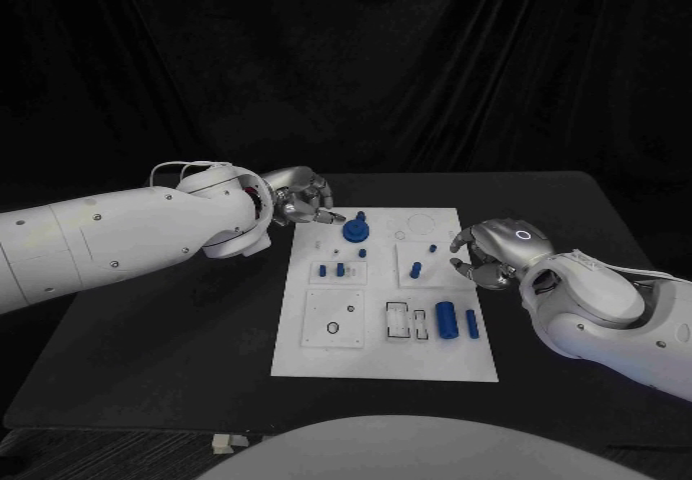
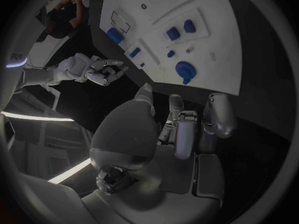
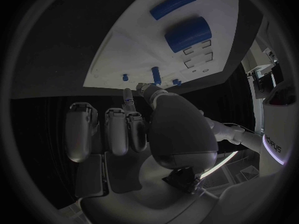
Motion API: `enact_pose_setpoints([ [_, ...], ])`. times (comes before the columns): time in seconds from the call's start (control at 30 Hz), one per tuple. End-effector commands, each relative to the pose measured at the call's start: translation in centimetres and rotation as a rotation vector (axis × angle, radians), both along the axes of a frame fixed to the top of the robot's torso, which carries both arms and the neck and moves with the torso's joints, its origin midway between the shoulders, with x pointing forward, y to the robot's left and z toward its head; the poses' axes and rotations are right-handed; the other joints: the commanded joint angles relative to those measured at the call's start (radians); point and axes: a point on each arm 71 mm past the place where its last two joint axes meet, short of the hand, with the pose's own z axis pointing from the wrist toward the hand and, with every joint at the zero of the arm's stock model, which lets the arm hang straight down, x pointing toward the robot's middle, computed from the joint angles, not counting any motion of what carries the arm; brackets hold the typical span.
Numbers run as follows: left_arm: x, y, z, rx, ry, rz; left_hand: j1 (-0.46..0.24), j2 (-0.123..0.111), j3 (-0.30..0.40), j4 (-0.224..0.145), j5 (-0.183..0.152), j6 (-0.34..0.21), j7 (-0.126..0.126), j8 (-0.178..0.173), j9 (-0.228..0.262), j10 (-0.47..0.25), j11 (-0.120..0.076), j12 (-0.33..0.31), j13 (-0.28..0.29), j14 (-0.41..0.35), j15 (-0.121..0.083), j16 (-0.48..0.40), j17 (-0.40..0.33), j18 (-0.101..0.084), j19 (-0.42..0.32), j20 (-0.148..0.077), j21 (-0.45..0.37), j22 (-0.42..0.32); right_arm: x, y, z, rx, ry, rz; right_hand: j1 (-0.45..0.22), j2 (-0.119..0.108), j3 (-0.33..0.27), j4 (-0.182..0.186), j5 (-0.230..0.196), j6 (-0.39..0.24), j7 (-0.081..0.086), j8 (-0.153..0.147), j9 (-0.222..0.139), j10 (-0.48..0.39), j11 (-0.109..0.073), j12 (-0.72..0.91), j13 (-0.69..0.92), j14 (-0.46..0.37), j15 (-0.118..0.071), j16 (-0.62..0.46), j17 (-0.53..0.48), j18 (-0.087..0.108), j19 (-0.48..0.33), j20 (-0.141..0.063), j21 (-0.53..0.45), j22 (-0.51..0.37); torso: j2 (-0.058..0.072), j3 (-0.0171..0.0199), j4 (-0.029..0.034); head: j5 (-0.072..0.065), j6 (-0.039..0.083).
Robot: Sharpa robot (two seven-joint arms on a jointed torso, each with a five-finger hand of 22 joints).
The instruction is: Assemble the parts on the task board
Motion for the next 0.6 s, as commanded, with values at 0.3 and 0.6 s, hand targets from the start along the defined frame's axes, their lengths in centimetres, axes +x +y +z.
enact_pose_setpoints([
  [0.3,-0.4,-3.5,-0.7,0.171,-0.444,-0.495,0.281,-0.139,0.289,-0.004,-0.075,0.266,-0.127,-0.271,-0.664,-0.173,-0.035,-0.531,-0.649,-0.030,-0.041,-0.112,0.015,0.012,0.045,-0.018,0.030,0.164,-1.0,0.1,1.6,0.099,-0.089,0.053,-0.020,-0.010,0.009,0.007,0.007,0.028,0.000,0.007,-0.002,0.063,-0.009,-0.061,0.179,0.061,-0.004,-0.003,0.016,0.003,0.033,-0.002,-0.002,0.207,0.001,0.0005,-0.0003,0.002,0.000],
  [0.6,-0.2,-5.4,-3.2,0.249,-0.490,-0.611,0.287,-0.177,0.374,-0.052,-0.075,0.394,-0.155,-0.345,-0.783,-0.108,-0.079,-0.588,-0.819,-0.033,-0.066,-0.131,-0.036,0.013,0.050,-0.033,0.007,0.162,-1.2,0.0,1.9,0.114,-0.109,0.086,-0.046,-0.030,-0.001,0.029,0.002,0.051,-0.005,0.009,-0.004,0.061,-0.015,-0.070,0.169,0.062,-0.009,0.000,0.022,0.001,0.037,-0.005,0.005,0.209,0.003,-0.0004,-0.0006,0.005,0.000],
])
